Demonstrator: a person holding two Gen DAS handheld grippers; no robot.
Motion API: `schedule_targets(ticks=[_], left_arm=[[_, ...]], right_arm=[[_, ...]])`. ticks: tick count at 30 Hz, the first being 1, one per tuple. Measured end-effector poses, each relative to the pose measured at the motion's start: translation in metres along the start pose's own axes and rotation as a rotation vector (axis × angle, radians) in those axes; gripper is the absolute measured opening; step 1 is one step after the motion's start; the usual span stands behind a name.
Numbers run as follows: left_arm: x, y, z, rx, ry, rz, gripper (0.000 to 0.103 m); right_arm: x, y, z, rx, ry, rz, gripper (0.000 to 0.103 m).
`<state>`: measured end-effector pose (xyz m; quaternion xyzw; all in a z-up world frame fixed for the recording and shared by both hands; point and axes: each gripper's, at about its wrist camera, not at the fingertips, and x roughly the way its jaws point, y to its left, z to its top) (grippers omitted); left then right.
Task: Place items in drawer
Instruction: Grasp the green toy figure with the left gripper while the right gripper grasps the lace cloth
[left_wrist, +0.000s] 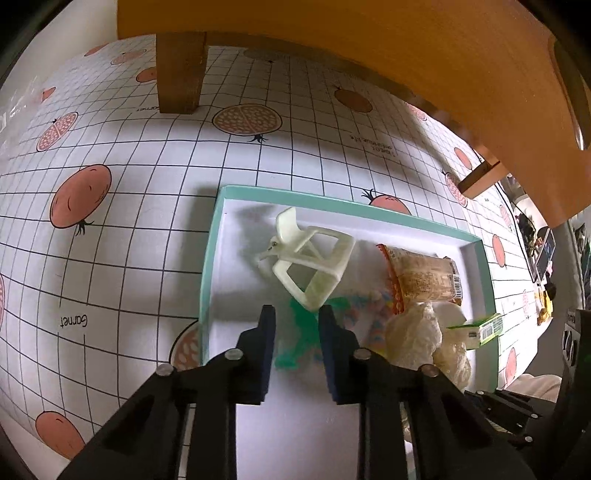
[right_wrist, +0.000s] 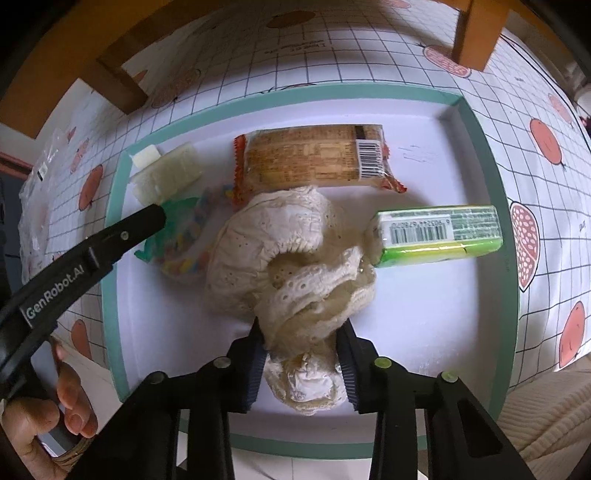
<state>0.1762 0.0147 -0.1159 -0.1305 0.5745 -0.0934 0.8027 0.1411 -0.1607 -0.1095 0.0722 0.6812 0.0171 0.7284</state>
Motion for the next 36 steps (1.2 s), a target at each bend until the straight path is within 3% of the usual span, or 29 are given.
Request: schedule_targets(ticks=[10, 26, 29, 36], left_arm=[[0.001, 0.0, -0.001, -0.01, 0.002, -0.011, 0.02], [0.001, -0.001, -0.001, 0.005, 0.001, -0.005, 0.02], [0.0, -0.002, -0.001, 0.01, 0.0, -0.011, 0.011], [-0.001, -0.003, -0.001, 0.012, 0.004, -0.011, 0.01]], right_arm=[[-0.002, -0.018, 0.002, 0.055, -0.007, 0.044, 0.026], [-0.001, -0.02, 0.005, 0.075, -0.001, 0.074, 0.025], [-0.002, -0.021, 0.006, 0.08, 0.001, 0.082, 0.025], [-0.005, -0.027, 0.005, 0.098, -0.004, 0.088, 0.025]])
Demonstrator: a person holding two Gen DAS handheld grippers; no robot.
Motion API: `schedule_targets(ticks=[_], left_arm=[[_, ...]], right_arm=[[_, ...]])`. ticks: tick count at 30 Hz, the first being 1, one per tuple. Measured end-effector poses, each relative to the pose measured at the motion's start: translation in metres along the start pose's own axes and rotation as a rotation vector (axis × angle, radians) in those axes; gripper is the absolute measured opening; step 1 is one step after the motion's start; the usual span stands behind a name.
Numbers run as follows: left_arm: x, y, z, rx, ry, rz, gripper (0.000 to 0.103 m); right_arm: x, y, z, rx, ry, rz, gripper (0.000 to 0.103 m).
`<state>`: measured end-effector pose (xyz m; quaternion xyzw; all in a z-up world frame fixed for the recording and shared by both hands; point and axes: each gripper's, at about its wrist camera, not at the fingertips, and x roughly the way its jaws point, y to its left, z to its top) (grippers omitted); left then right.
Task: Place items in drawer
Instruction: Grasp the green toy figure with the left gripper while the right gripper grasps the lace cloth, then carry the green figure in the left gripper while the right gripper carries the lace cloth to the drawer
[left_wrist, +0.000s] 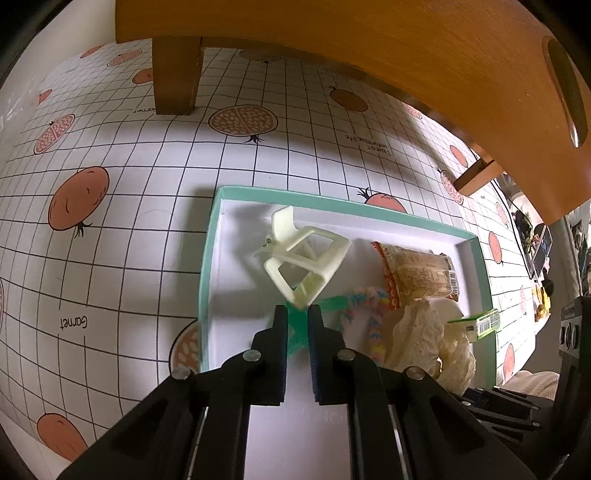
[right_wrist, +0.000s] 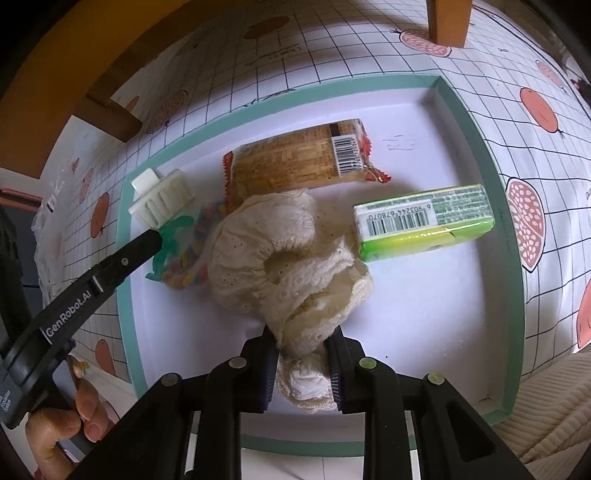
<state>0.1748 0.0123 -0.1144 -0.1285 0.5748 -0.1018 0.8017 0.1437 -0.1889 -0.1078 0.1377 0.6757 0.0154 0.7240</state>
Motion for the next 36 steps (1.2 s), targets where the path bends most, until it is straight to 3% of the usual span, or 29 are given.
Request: schedule_targets(ticks=[5, 7, 11, 19, 21, 22, 27, 31, 36], left_arm=[[-0.001, 0.002, 0.0, -0.016, 0.011, -0.008, 0.012], [-0.001, 0.003, -0.001, -0.017, 0.015, 0.0, 0.017], [0.0, 0.002, -0.003, -0.011, 0.031, 0.003, 0.037], [0.01, -0.012, -0.006, 0.028, 0.04, 0.045, 0.037], [0.011, -0.012, -0.005, 0.033, 0.039, 0.061, 0.028], [0.012, -0.012, -0.005, 0.032, 0.043, 0.048, 0.022], [0.013, -0.014, -0.005, 0.022, 0.045, 0.039, 0.022], [0.005, -0.002, -0.006, -0.048, 0.039, -0.026, 0.021], [-0.012, 0.003, -0.003, -0.064, 0.021, -0.05, 0.021]], right_arm=[[-0.003, -0.003, 0.0, 0.017, -0.007, -0.003, 0.025], [-0.003, -0.002, 0.0, 0.019, -0.006, -0.002, 0.025], [-0.004, -0.001, 0.0, 0.024, -0.011, 0.0, 0.025], [-0.003, -0.004, -0.001, 0.03, -0.008, 0.01, 0.025], [-0.002, -0.005, -0.001, 0.031, -0.006, 0.011, 0.025], [-0.002, -0.006, -0.001, 0.031, -0.005, 0.011, 0.025], [-0.005, -0.006, 0.0, 0.031, -0.011, 0.01, 0.025], [-0.008, -0.009, -0.001, 0.041, -0.023, 0.007, 0.025], [-0.015, -0.008, -0.003, 0.05, -0.041, 0.003, 0.025]])
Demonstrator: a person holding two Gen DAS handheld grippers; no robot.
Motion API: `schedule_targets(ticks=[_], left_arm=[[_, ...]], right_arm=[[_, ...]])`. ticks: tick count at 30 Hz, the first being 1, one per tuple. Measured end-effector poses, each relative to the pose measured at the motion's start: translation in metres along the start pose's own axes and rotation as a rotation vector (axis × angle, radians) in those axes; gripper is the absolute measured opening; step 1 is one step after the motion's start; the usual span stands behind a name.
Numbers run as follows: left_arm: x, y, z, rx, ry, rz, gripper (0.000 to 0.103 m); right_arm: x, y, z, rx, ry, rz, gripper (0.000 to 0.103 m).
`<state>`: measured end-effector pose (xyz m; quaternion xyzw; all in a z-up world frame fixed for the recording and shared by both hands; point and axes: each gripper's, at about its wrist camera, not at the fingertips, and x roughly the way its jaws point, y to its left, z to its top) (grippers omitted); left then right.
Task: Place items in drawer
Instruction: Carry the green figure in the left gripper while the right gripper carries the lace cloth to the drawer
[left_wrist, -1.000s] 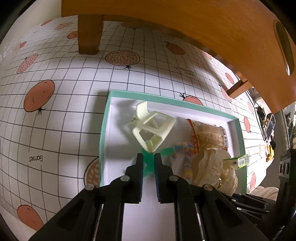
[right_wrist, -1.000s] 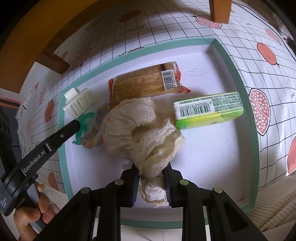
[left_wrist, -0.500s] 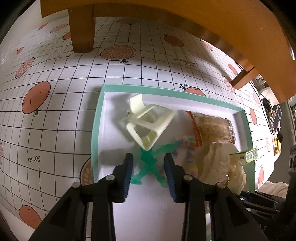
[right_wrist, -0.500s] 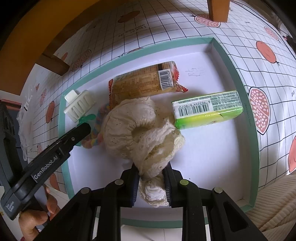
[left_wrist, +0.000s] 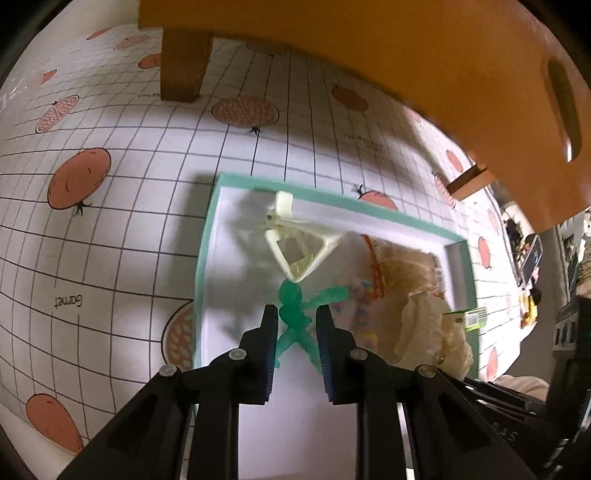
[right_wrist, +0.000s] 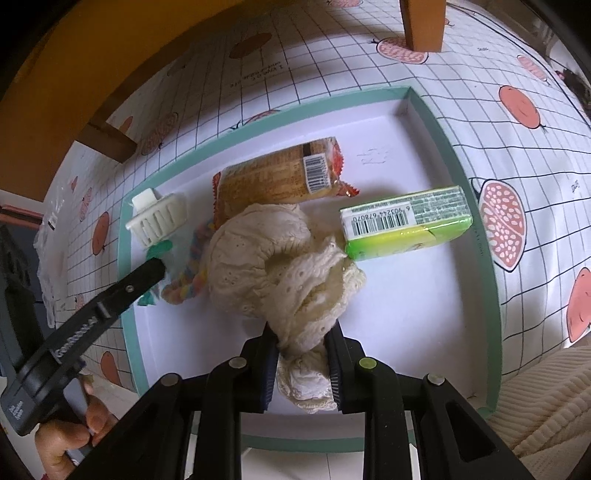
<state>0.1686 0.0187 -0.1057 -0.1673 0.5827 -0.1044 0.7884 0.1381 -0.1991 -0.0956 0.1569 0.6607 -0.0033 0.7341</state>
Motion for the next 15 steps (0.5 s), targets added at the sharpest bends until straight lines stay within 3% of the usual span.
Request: schedule_targets(ticks=[15], left_arm=[[-0.047, -0.006, 0.012, -0.009, -0.052, -0.035, 0.021]], right_arm=[[-0.044, 0.004, -0.002, -0.028, -0.098, -0.021, 0.023]])
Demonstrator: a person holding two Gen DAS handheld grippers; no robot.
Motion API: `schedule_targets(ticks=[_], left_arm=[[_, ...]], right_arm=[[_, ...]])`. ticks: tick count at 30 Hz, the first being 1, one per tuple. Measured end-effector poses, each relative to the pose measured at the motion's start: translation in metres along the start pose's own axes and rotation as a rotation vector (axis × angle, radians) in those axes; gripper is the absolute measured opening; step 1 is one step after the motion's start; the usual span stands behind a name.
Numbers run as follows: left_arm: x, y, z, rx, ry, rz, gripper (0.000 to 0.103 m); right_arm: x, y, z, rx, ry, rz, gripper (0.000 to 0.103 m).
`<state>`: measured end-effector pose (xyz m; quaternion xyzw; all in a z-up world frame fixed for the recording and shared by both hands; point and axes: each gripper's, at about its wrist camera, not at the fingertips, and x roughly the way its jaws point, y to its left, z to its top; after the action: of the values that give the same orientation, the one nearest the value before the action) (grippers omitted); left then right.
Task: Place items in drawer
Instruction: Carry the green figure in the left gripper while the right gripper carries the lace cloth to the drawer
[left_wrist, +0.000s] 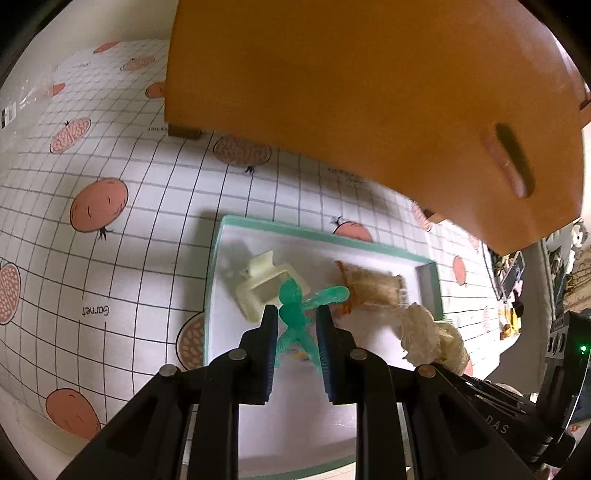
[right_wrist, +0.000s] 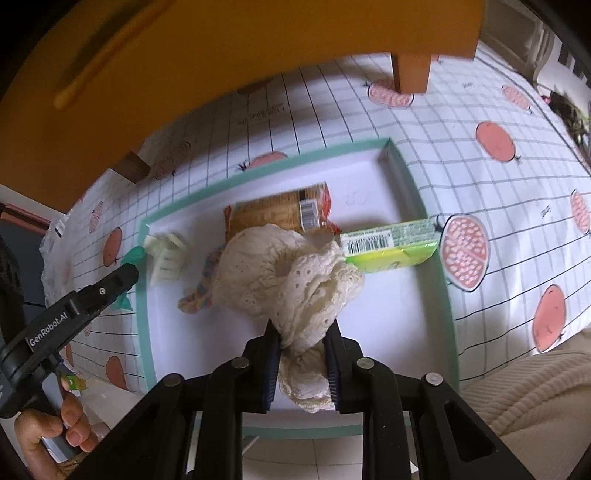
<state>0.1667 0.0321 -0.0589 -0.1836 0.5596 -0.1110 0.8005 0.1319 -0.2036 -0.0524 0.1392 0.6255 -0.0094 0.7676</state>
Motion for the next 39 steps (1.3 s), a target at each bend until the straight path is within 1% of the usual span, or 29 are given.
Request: schedule_targets(ticks=[8, 15, 20, 24, 27, 32, 35, 39], left_arm=[[-0.033, -0.017, 0.008, 0.028, -0.058, -0.036, 0.021], [-0.072, -0.042, 0.016, 0.092, -0.121, -0.075, 0.022], [-0.113, -0.063, 0.022, 0.157, -0.208, -0.12, 0.022], [-0.146, -0.078, 0.031, 0.196, -0.288, -0.157, 0.022], [-0.165, -0.09, 0.042, 0.23, -0.341, -0.172, 0.022], [-0.194, -0.106, 0.067, 0.263, -0.422, -0.176, 0.022], [-0.205, -0.115, 0.083, 0.276, -0.452, -0.175, 0.022], [-0.211, -0.123, 0.103, 0.283, -0.478, -0.169, 0.022]], right_arm=[[-0.041, 0.006, 0.004, -0.031, -0.093, 0.011, 0.022], [-0.087, 0.015, 0.007, -0.058, -0.193, 0.03, 0.022], [-0.123, 0.021, 0.011, -0.077, -0.282, 0.06, 0.022], [-0.159, 0.028, 0.019, -0.089, -0.371, 0.086, 0.022], [-0.184, 0.032, 0.029, -0.087, -0.437, 0.104, 0.022], [-0.213, 0.04, 0.054, -0.079, -0.497, 0.117, 0.022], [-0.226, 0.049, 0.072, -0.091, -0.515, 0.113, 0.022], [-0.236, 0.057, 0.098, -0.087, -0.523, 0.11, 0.022]])
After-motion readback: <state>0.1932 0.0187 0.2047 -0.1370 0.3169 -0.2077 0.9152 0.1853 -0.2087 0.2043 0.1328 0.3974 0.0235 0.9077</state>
